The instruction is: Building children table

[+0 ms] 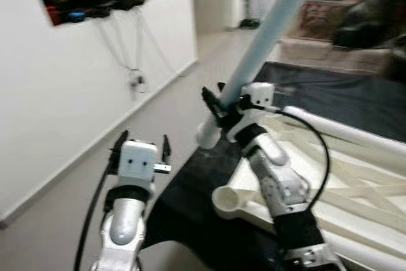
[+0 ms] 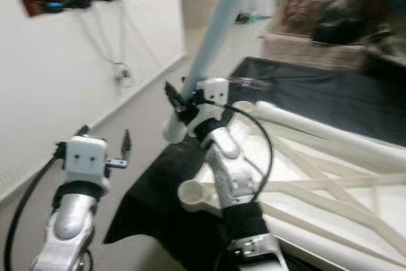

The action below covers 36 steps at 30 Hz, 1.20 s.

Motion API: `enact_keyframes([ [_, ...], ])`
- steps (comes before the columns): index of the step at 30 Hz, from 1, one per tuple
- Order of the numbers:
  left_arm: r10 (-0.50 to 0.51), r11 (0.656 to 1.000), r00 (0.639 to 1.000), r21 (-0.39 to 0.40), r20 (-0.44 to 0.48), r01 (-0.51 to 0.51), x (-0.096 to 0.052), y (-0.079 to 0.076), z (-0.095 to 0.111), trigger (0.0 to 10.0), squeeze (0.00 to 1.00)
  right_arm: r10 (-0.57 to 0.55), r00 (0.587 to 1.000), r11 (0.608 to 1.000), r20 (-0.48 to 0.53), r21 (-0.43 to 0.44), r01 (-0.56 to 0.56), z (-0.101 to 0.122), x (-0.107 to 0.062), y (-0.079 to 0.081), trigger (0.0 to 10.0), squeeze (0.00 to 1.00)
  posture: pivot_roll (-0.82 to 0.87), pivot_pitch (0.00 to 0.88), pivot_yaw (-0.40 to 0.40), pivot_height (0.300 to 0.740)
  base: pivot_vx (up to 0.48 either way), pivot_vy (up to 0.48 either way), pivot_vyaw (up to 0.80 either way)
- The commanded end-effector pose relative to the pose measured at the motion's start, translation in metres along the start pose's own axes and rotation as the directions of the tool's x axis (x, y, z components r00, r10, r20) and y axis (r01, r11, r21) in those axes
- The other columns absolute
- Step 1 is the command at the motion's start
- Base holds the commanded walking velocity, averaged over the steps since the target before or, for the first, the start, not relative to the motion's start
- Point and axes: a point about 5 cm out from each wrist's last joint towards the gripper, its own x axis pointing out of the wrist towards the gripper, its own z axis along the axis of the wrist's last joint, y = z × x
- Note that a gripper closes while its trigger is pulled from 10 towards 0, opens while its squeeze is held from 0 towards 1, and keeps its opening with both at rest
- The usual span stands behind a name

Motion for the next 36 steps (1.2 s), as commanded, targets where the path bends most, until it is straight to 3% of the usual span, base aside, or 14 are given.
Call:
enact_keyframes([
  [1, 0.000, 1.000, 1.000, 0.006, -0.018, 0.000, 0.000, 0.002, -0.004, 10.0, 0.00, 0.003, 1.000, 1.000, 0.013, 0.004, -0.003, 0.003, 0.003, 0.003, 10.0, 0.00, -0.06, 0.000, 0.036, 0.740, 0.000, 0.000, 0.00],
  [27, 0.004, 1.000, 1.000, 0.015, -0.027, -0.004, -0.001, 0.003, -0.007, 10.0, 0.00, 0.009, 1.000, 0.999, 0.020, 0.037, -0.009, 0.002, 0.005, 0.002, 10.0, 0.00, -0.05, 0.000, 0.036, 0.740, 0.000, 0.000, 0.00],
  [32, 0.006, 1.000, 1.000, 0.019, -0.028, -0.006, -0.002, 0.005, -0.006, 10.0, 0.00, 0.098, 0.995, 0.994, 0.029, 0.049, -0.100, 0.011, 0.011, 0.001, 10.0, 0.00, -0.02, 0.000, 0.049, 0.740, 0.000, 0.000, 0.00],
  [34, 0.004, 1.000, 1.000, 0.020, -0.031, -0.003, -0.003, 0.007, -0.006, 10.0, 0.00, 0.152, 0.988, 0.986, 0.028, 0.058, -0.153, 0.016, 0.012, -0.003, 10.0, 0.00, -0.01, 0.000, 0.049, 0.740, 0.000, 0.000, 0.00],
  [35, -0.002, 1.000, 0.999, 0.014, -0.032, 0.002, -0.005, 0.008, -0.006, 10.0, 0.00, 0.234, 0.972, 0.968, 0.014, 0.091, -0.235, 0.022, 0.014, -0.010, 10.0, 0.00, 0.01, 0.000, 0.036, 0.740, 0.000, 0.000, 0.00],
  [36, -0.002, 1.000, 0.999, 0.014, -0.032, 0.002, -0.005, 0.008, -0.006, 10.0, 0.00, 0.234, 0.972, 0.968, 0.014, 0.091, -0.235, 0.022, 0.014, -0.010, 10.0, 0.00, 0.01, 0.000, 0.036, 0.740, 0.000, 0.000, 0.00],
])
